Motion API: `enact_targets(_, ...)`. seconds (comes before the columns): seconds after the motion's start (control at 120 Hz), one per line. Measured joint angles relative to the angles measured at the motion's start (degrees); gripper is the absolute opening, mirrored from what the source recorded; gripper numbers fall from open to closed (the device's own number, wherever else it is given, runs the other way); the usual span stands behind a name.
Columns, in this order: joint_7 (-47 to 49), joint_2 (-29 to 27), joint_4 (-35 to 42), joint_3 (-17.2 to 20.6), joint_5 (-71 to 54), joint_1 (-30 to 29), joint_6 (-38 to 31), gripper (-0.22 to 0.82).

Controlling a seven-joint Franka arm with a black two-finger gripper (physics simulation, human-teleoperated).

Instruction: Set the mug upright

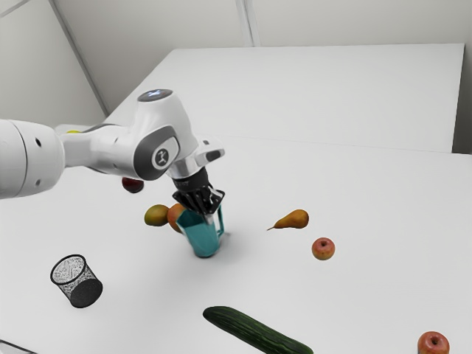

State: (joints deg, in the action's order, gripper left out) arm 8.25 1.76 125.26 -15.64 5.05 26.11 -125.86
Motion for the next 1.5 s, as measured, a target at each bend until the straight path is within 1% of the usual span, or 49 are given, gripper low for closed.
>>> enact_targets(0.183, 4.81, 0.1, -0.94, 0.03, -2.18, 0.31, 1.18, -0.18)
enact_targets(0.2, 5.17, 0.1, -1.04, 0.04, -2.28, 0.32, 1.27, -0.17)
enact_targets(0.342, 7.71, 0.2, -1.43, 0.09, -2.64, 0.55, 1.78, 0.15)
enact_targets(0.417, 8.74, 0.21, -1.65, 0.09, -2.71, 0.67, 1.93, 0.29)
enact_targets(0.517, 9.81, 0.2, -2.55, 0.09, -2.77, 0.74, 1.99, 0.41)
enact_targets(0.642, 10.64, 0.13, -3.9, 0.09, -2.83, 0.72, 2.07, 0.49)
enact_targets(0.8, 10.64, 0.17, -5.68, 0.11, -3.03, 0.4, 2.61, 0.55)
enact_targets(0.892, 9.71, 0.06, -6.99, 0.9, -3.94, -1.22, 3.43, 0.57)
enact_targets(1.05, 7.45, -0.7, -9.19, 10.01, -6.26, -13.18, 4.69, 0.59)
enact_targets(1.117, 6.0, -1.38, -11.93, 11.81, -7.64, -16.42, 5.74, 0.59)
enact_targets(1.225, 3.53, -1.54, -18.28, 11.06, -9.29, -18.05, 9.16, 0.6)
enact_targets(1.5, -1.48, -1.45, -25.62, 10.09, -11.09, -23.06, 17.42, 0.6)
